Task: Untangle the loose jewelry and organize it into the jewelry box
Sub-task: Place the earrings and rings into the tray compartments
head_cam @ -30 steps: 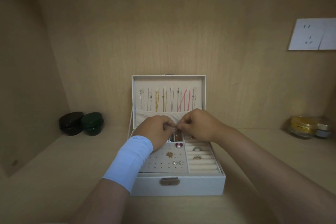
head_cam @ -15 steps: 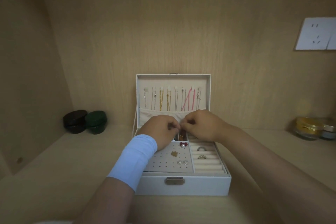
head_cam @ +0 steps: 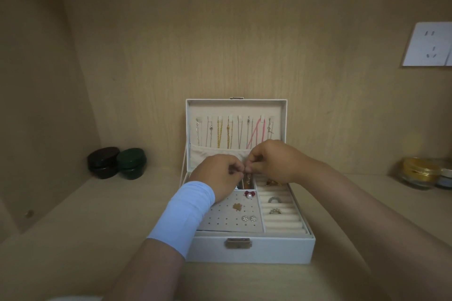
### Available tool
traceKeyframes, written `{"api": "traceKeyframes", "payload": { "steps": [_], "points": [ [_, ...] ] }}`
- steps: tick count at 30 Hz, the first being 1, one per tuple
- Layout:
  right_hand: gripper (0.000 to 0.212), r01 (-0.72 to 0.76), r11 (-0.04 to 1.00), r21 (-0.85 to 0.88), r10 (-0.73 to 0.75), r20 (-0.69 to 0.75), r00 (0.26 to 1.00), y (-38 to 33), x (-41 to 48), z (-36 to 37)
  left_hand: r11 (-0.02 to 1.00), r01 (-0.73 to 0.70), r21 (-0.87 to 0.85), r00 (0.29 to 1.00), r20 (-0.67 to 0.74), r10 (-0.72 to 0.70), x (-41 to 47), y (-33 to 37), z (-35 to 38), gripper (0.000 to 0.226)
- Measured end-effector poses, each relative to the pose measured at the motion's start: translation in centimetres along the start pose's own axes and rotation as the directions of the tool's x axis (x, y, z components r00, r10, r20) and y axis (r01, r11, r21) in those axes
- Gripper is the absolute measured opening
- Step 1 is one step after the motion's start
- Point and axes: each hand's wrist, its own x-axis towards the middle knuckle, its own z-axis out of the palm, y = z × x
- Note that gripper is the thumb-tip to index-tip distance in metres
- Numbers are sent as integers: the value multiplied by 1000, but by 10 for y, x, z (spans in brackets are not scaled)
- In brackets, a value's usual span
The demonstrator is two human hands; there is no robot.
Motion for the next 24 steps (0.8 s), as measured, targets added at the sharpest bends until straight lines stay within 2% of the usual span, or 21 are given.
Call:
{"api": "traceKeyframes", "payload": {
  "steps": [4, 8, 12, 15, 19, 24],
  "points": [
    [9, 12, 1000, -26, -10, 68, 998, 2, 1, 4, 1000, -8, 27, 1000, 9, 8, -1, 1, 0, 13],
    [9, 19, 999, -42, -19, -18, 1000, 3, 2, 12, 997, -14, 78, 1000, 6, 14, -3, 2, -2, 12],
    [9, 6, 997, 73, 2, -102, 995, 5, -4, 13, 994, -29, 103, 999, -10, 30, -5, 1, -3, 14],
    [10, 18, 997, 73, -13, -67, 998, 6, -8, 12, 994, -51, 96, 998, -21, 53, -5, 0, -2, 14],
    [14, 15, 1000, -26, -15, 1, 1000, 8, -7, 10, 993, -60, 105, 998, -10, 62, -5, 0, 0, 15],
    [10, -33, 995, 93, 40, -74, 996, 7, -9, 6, 989, -83, 118, 996, 17, 82, -5, -2, 1, 22]
  ]
}}
